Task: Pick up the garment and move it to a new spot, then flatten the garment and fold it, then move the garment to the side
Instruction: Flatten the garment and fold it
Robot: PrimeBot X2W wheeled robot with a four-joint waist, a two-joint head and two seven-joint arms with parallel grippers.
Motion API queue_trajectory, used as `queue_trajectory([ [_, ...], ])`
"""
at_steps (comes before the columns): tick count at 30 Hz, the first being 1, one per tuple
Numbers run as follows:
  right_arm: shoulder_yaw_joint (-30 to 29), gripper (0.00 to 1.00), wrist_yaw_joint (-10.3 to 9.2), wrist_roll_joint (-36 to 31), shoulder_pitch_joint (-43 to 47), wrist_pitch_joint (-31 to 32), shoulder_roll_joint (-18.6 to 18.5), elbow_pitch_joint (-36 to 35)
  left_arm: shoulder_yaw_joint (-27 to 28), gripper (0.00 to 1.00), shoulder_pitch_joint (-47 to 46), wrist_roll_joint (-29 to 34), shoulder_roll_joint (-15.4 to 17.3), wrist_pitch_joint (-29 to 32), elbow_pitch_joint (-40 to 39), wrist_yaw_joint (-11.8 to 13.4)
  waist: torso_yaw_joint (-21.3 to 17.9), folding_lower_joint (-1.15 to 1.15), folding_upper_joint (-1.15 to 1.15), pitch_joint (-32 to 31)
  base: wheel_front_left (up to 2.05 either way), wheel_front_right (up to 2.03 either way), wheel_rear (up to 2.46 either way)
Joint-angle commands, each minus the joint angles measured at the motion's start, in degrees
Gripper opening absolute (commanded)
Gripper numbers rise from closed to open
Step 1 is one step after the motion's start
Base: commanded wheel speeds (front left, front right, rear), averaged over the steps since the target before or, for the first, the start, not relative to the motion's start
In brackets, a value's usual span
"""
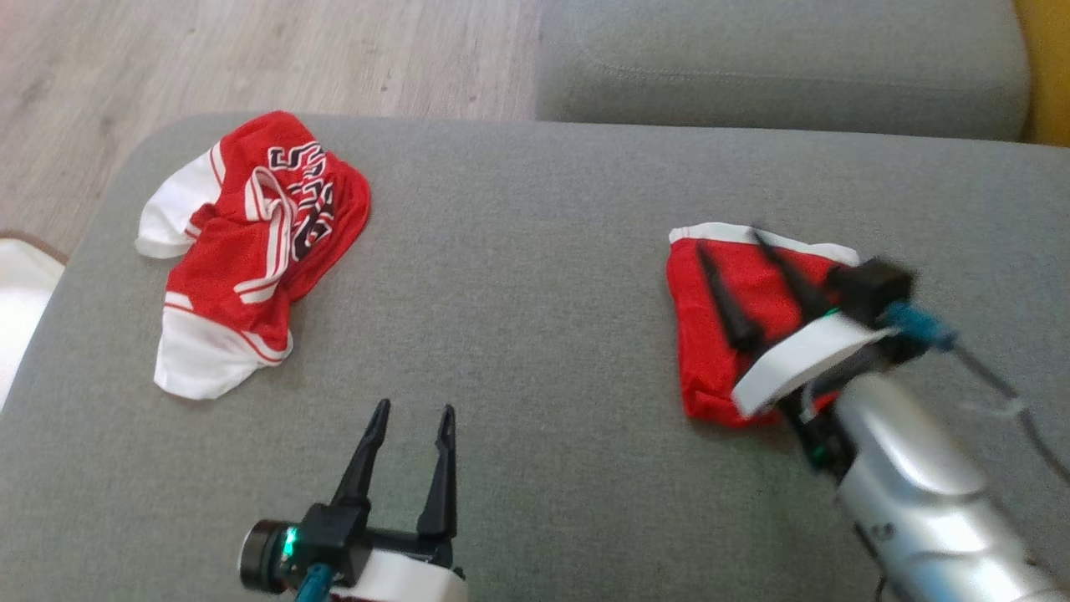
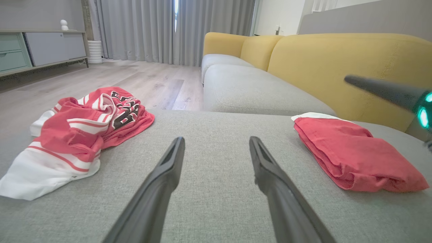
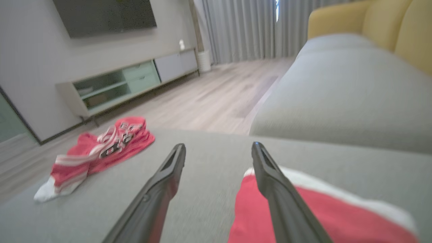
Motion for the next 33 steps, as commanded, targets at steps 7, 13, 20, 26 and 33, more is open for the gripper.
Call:
queue_trajectory([
  [7,-14.25,1.00,0.18,-11.56,12.77,-0.80,-0.29,-20.81,5.37,1.00,2.95,2.07,-0.65,-0.55,-5.89,2.51,-2.53,0.00,0.00,-3.96,0.00,0.00,0.00],
  [13,-19.46,1.00,0.18,-15.73,28.79,-0.80,3.18,-31.58,8.61,1.00,7.70,5.44,-0.56,-0.55,-14.46,4.48,-4.04,0.00,0.00,-6.49,0.00,0.00,0.00],
  [20,-18.86,1.00,0.18,-16.19,38.62,-0.80,4.29,-32.23,13.33,1.00,15.48,7.47,-0.64,-0.55,-18.03,6.46,-5.71,0.00,0.00,-8.61,0.00,0.00,0.00],
  [26,-19.72,1.00,0.18,-17.62,39.74,-0.81,4.57,-32.02,14.99,1.00,17.80,9.05,-0.70,-0.55,-18.56,5.89,-6.08,0.00,0.00,-9.53,0.00,0.00,0.00],
  [33,-20.56,1.00,0.18,-18.56,39.83,-0.81,4.99,-31.92,14.20,1.00,18.13,9.82,-0.74,-0.55,-17.42,3.33,-5.87,0.00,0.00,-9.66,0.00,0.00,0.00],
])
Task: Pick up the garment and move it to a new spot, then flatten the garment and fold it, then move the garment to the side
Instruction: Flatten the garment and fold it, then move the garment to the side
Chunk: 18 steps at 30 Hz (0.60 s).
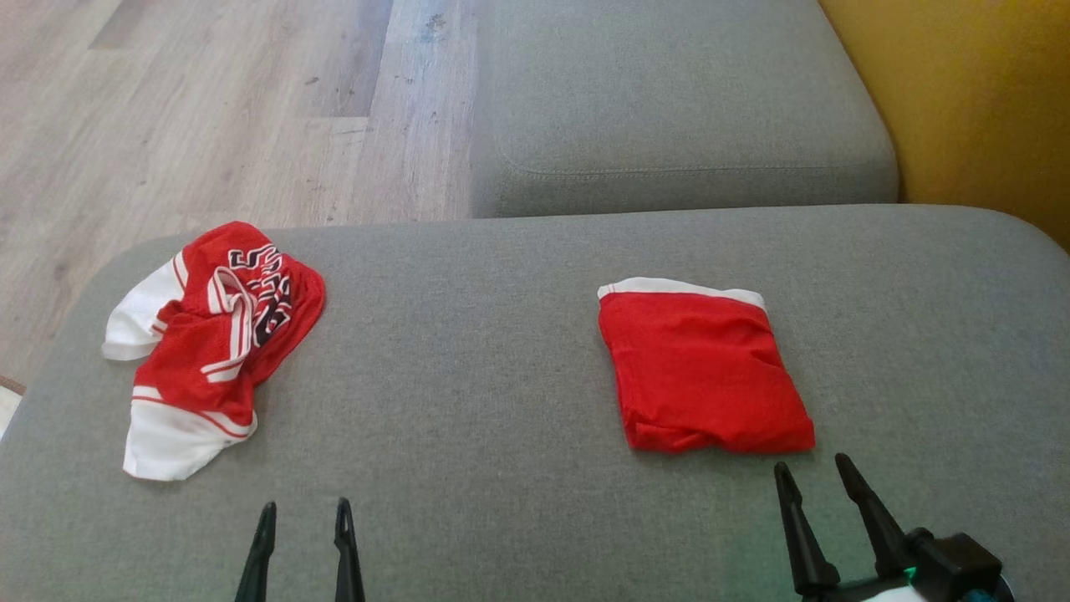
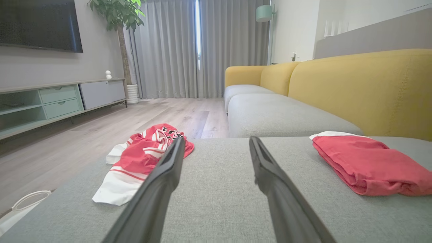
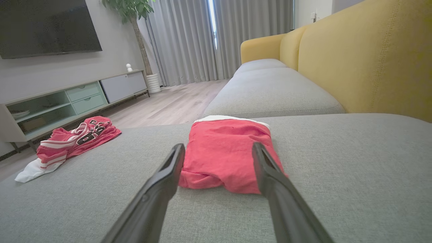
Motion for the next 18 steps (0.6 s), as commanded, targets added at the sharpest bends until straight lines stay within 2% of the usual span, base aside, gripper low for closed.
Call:
queue_trajectory([
  [1,0.81,1.00,0.18,-0.64,-1.79,-0.63,-0.01,-1.73,1.68,1.00,-1.59,0.30,-0.56,-0.55,-1.21,-0.55,-0.02,0.00,0.00,-0.05,0.00,0.00,0.00],
  [18,0.26,1.00,0.18,-2.23,-1.49,-0.63,-0.37,-1.38,2.02,1.00,-1.25,-0.37,-0.65,-0.55,0.88,-3.10,-0.23,0.00,0.00,-0.19,0.00,0.00,0.00],
])
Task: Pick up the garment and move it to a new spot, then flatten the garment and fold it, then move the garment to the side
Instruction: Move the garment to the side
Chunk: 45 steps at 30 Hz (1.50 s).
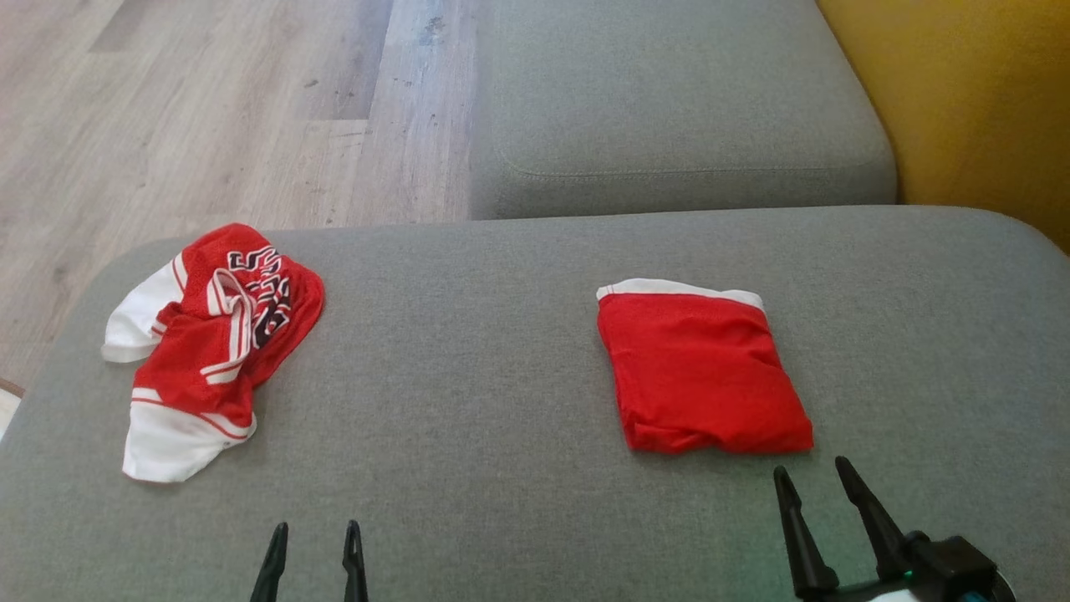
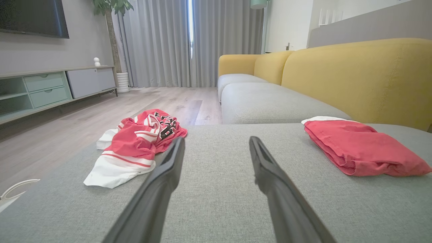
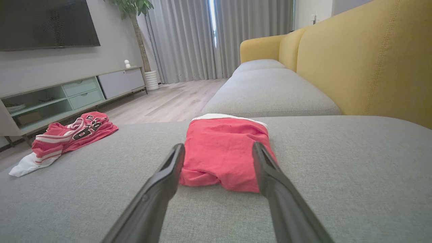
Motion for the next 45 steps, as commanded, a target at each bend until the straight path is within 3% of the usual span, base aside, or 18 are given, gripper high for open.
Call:
queue_trajectory([
  [1,1.15,1.00,0.18,-0.69,-1.78,-0.63,-0.76,-1.48,1.88,1.00,-2.42,0.30,-0.65,-0.55,-1.60,-0.24,-0.13,0.00,0.00,0.01,0.00,0.00,0.00],
  [24,0.57,1.00,0.18,-0.79,-5.71,-0.63,0.45,1.16,2.34,1.00,-5.19,-2.91,-0.67,-0.55,-3.06,-0.03,0.51,0.00,0.00,4.10,0.00,0.00,0.00],
  [31,-0.34,1.00,0.18,-0.95,-13.28,-0.63,0.18,8.54,1.81,1.00,-6.35,-2.87,-0.67,-0.55,-5.32,2.31,2.21,0.00,0.00,7.66,0.00,0.00,0.00],
  [37,-2.89,1.00,0.18,-1.49,-20.21,0.84,-0.79,15.86,0.52,1.00,-8.54,-4.33,-0.67,-0.55,-4.75,2.21,3.68,0.00,0.00,10.78,0.00,0.00,0.00],
  [45,-5.72,1.00,0.18,-0.11,-31.84,7.52,-5.61,25.82,-1.49,1.00,-11.60,-3.39,-0.67,-0.55,-3.36,1.78,6.03,0.00,0.00,15.04,0.00,0.00,0.00],
])
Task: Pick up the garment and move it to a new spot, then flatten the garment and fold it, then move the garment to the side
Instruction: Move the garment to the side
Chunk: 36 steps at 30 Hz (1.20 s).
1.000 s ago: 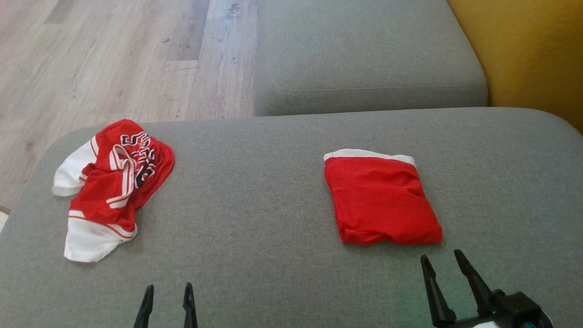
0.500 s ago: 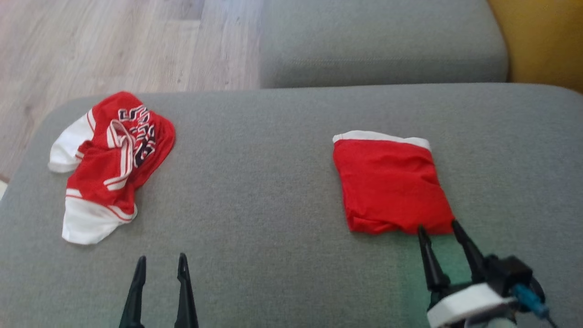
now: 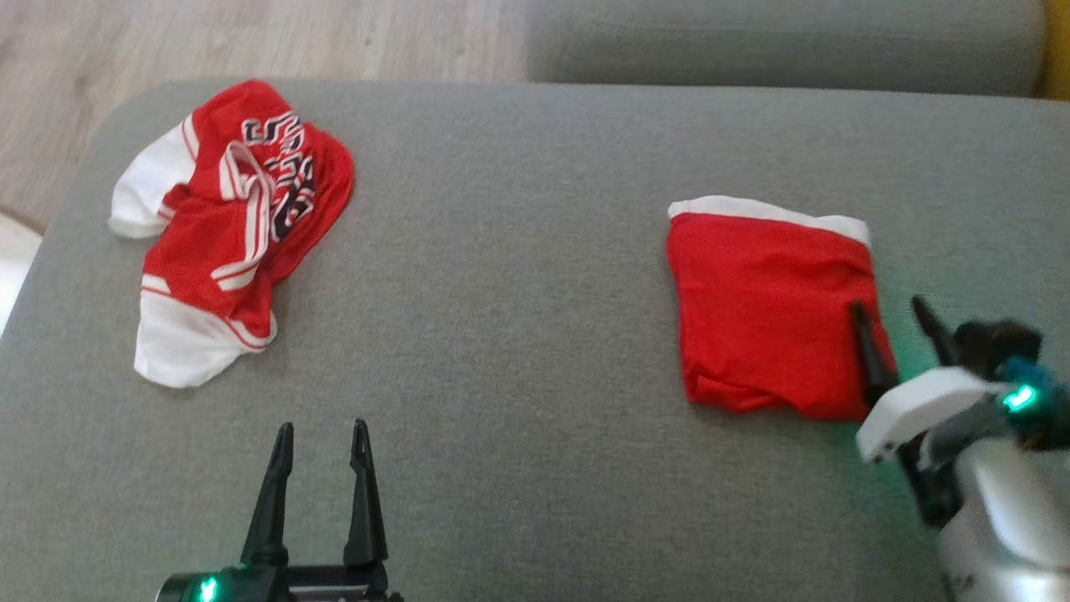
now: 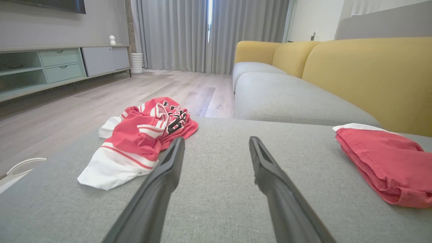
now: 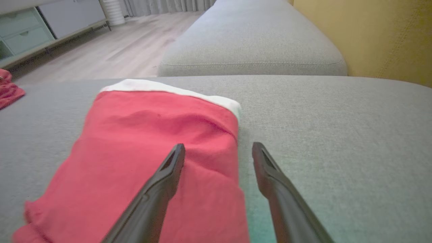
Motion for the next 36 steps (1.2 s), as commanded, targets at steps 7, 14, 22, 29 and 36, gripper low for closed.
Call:
queue_trajectory([
  [7,4.84,1.00,0.18,1.29,-6.39,6.67,-5.93,5.66,0.88,1.00,-3.29,0.53,-0.47,-0.55,-0.89,-0.01,1.80,-0.01,0.00,3.12,0.00,0.00,0.00],
  [14,10.25,0.00,0.18,7.84,-7.99,7.39,-6.67,7.05,0.20,1.00,-4.49,0.13,-0.47,-0.55,-0.43,0.15,0.81,-0.01,0.00,4.66,0.00,0.00,0.00],
  [22,9.89,0.00,0.18,6.57,-12.01,6.08,-15.01,5.89,0.71,1.00,-6.83,-2.21,-0.47,-0.55,-2.34,-2.71,-3.29,-0.01,0.00,8.87,0.00,0.00,0.00],
  [29,9.13,0.00,0.18,2.67,-16.45,8.62,-25.45,4.13,1.82,1.00,-10.76,-0.57,-0.47,-0.55,-3.04,-6.60,-6.25,-0.01,0.00,15.39,0.00,0.00,0.00],
  [36,5.01,0.00,0.18,-2.58,-19.27,11.03,-30.85,1.49,2.43,1.00,-13.87,0.83,-0.47,-0.55,-2.48,-8.53,-7.33,-0.01,0.00,19.05,0.00,0.00,0.00],
])
